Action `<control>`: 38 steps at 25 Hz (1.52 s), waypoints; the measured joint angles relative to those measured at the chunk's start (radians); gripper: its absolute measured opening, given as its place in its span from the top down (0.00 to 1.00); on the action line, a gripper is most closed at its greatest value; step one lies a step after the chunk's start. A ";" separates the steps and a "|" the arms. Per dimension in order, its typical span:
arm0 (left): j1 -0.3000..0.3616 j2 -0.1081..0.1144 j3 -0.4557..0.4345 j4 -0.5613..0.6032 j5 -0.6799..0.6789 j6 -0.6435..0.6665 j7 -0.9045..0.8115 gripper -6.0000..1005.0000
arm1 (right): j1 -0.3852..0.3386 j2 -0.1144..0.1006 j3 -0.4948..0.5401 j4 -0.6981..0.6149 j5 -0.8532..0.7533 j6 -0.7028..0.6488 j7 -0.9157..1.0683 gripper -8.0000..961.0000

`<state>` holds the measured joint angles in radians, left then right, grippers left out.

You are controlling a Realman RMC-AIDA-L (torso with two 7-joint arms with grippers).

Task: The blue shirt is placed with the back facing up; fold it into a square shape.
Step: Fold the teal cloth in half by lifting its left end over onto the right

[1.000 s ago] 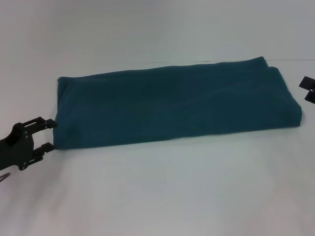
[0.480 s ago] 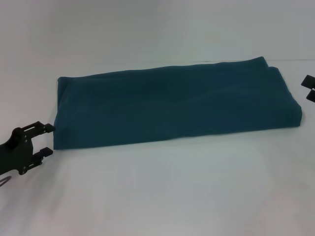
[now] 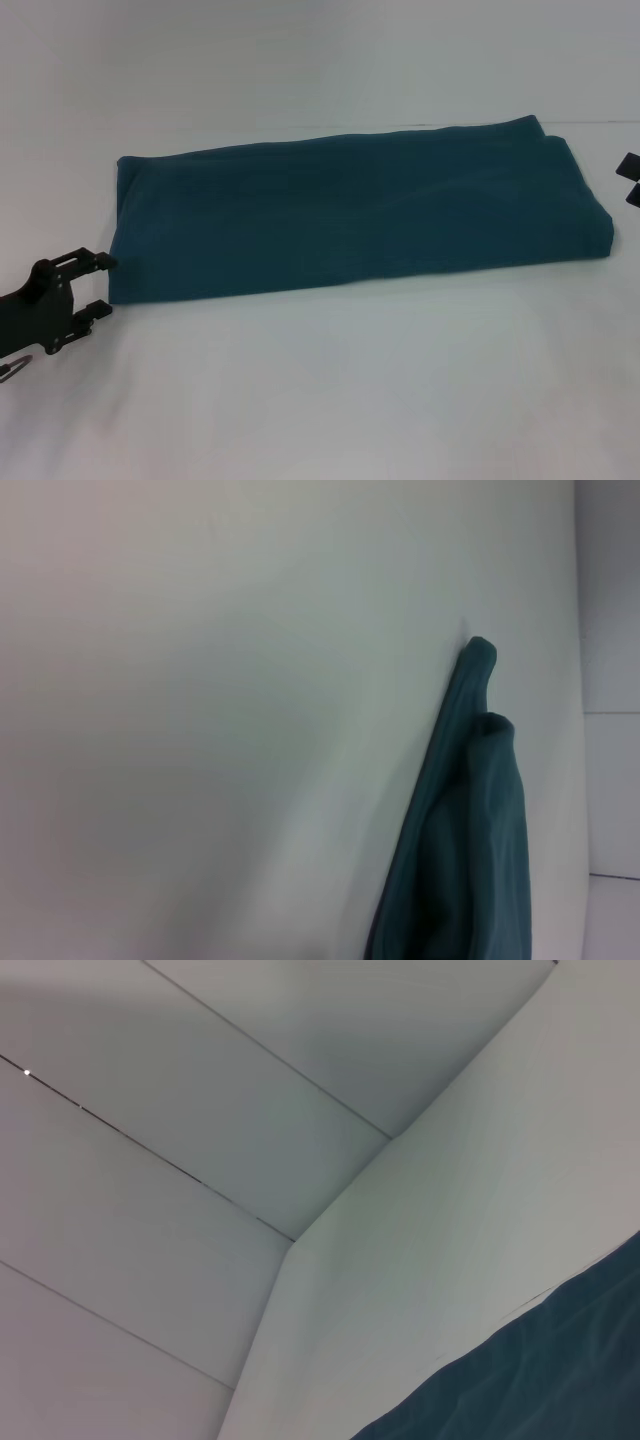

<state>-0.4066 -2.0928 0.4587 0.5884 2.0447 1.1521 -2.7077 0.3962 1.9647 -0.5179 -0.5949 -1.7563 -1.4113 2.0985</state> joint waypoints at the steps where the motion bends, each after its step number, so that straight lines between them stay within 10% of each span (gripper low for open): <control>1: -0.002 0.000 0.000 -0.004 0.000 -0.001 0.000 0.31 | 0.000 0.000 0.001 0.000 0.000 0.000 0.000 0.15; 38: -0.114 -0.008 -0.005 -0.118 -0.043 -0.134 0.104 0.33 | -0.015 -0.008 0.024 0.025 0.000 -0.009 -0.017 0.15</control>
<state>-0.5210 -2.1012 0.4542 0.4702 2.0021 1.0181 -2.6040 0.3808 1.9571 -0.4935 -0.5702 -1.7567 -1.4204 2.0816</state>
